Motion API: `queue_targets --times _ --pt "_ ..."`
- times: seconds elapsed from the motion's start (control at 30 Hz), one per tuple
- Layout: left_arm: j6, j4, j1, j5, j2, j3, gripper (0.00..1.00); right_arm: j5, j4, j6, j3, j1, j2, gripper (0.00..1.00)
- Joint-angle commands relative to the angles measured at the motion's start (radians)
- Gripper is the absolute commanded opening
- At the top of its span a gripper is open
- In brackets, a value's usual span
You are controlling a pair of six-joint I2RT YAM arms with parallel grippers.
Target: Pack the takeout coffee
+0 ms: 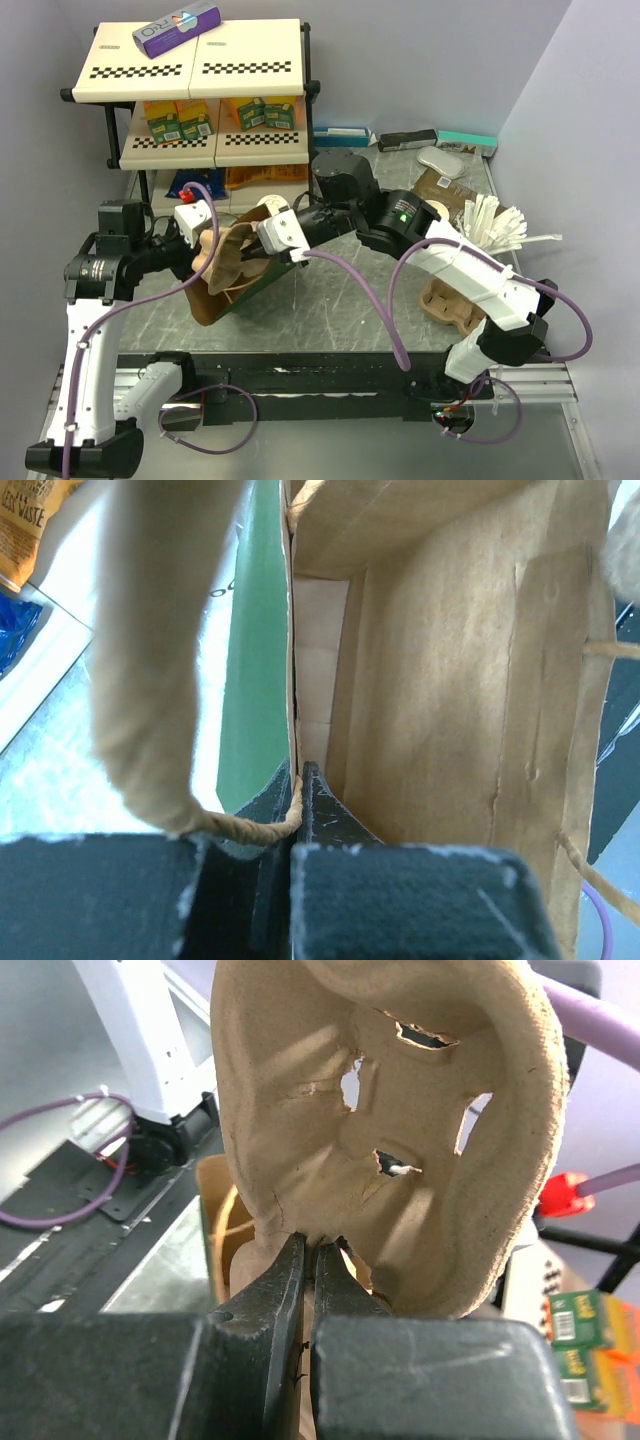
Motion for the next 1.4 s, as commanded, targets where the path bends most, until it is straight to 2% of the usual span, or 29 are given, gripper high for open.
queue_targets --times 0.0,0.13,0.33,0.57,0.83,1.03,1.17,1.23,1.37 --pt "-0.012 0.022 -0.001 0.034 -0.021 0.031 0.01 -0.064 0.114 -0.106 -0.047 0.013 -0.007 0.0" --pt "-0.012 0.007 -0.003 0.025 -0.035 0.043 0.01 -0.058 0.185 -0.121 -0.104 0.019 -0.005 0.0" --pt "-0.112 0.009 -0.001 0.056 -0.015 0.099 0.01 -0.078 0.199 -0.146 -0.22 0.03 -0.034 0.0" --pt "-0.13 -0.008 -0.003 0.057 -0.043 0.114 0.01 -0.009 0.108 -0.175 -0.279 0.028 -0.074 0.0" --pt "-0.04 -0.143 -0.001 0.109 -0.102 0.094 0.01 0.166 -0.108 -0.195 -0.172 0.067 -0.001 0.0" --pt "-0.038 -0.134 -0.001 0.175 -0.122 0.047 0.01 0.276 -0.264 -0.196 -0.038 0.099 0.079 0.0" --pt "-0.188 0.0 -0.003 0.196 -0.142 0.014 0.01 0.284 -0.139 -0.095 -0.124 0.099 0.012 0.0" --pt "-0.244 0.002 -0.003 0.188 -0.118 0.055 0.01 0.354 -0.122 -0.083 -0.158 0.113 -0.017 0.0" --pt "-0.219 -0.034 0.012 0.189 -0.113 0.085 0.01 0.414 -0.12 -0.13 -0.294 0.125 -0.098 0.0"
